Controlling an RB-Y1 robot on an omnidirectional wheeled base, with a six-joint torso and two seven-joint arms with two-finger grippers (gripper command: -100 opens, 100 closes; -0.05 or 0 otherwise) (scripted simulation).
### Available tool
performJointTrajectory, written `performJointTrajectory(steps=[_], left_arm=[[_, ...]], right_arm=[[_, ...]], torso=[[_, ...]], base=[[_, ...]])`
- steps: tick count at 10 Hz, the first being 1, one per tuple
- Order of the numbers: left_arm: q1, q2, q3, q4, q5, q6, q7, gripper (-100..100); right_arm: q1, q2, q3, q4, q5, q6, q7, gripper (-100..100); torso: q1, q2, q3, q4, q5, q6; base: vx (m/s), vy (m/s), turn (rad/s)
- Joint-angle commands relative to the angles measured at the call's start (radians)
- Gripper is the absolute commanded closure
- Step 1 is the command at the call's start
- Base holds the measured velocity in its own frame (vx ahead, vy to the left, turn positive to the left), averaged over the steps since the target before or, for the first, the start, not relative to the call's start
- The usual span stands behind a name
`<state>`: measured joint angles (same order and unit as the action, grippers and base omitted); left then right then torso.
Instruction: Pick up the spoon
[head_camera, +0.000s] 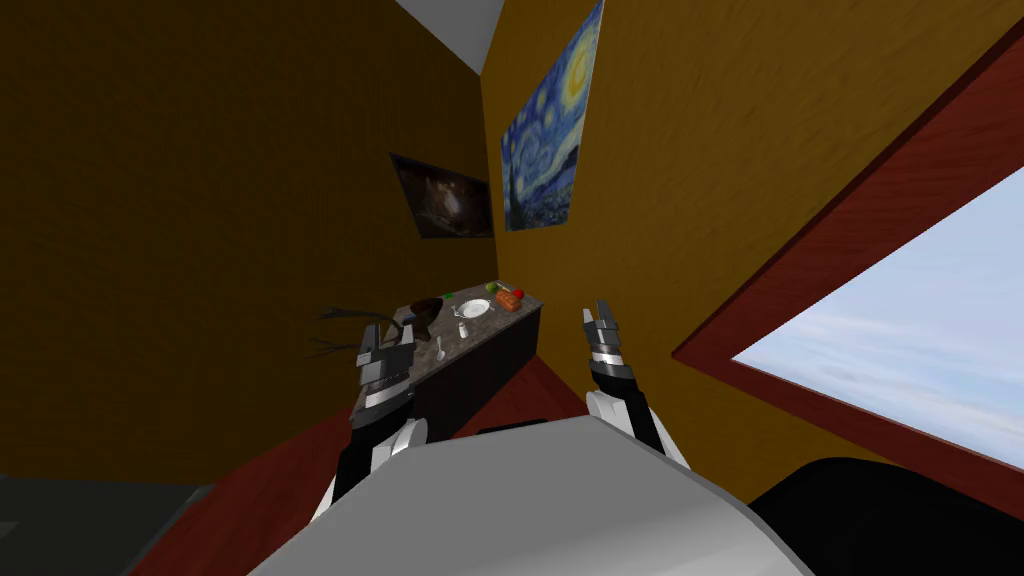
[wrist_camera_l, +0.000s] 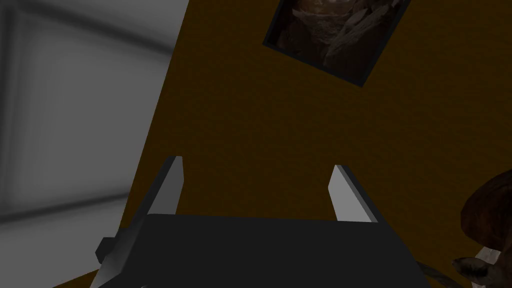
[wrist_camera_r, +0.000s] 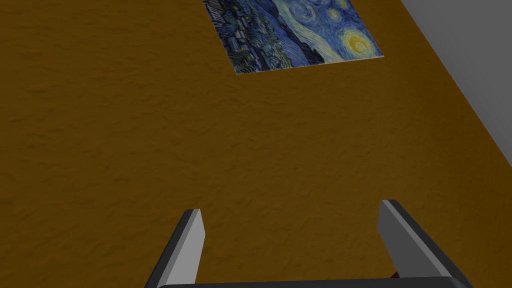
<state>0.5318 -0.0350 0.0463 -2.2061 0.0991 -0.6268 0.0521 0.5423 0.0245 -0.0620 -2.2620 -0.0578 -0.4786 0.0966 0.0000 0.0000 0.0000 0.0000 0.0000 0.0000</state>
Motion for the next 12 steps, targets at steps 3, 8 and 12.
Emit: performJointTrajectory(steps=[3,8,12], left_arm=[[0.014,0.100,0.017,-0.007,0.014,0.046,0.043,-100],[0.061,0.210,0.075,-0.032,0.059,0.194,0.176,-100],[0.088,0.239,0.107,-0.046,0.085,0.287,0.270,-100]], right_arm=[[0.000,0.000,0.000,0.000,0.000,0.000,0.000,0],[0.000,0.000,0.000,0.000,0.000,0.000,0.000,0],[0.000,0.000,0.000,0.000,0.000,0.000,0.000,0]], torso=[[0.000,0.000,0.000,0.000,0.000,0.000],[0.000,-0.001,-0.001,0.000,0.000,0.000],[0.000,-0.001,-0.001,0.000,0.000,0.000]], base=[[0.009,-0.001,-0.055],[0.020,0.000,-0.116],[0.018,0.001,-0.093]])
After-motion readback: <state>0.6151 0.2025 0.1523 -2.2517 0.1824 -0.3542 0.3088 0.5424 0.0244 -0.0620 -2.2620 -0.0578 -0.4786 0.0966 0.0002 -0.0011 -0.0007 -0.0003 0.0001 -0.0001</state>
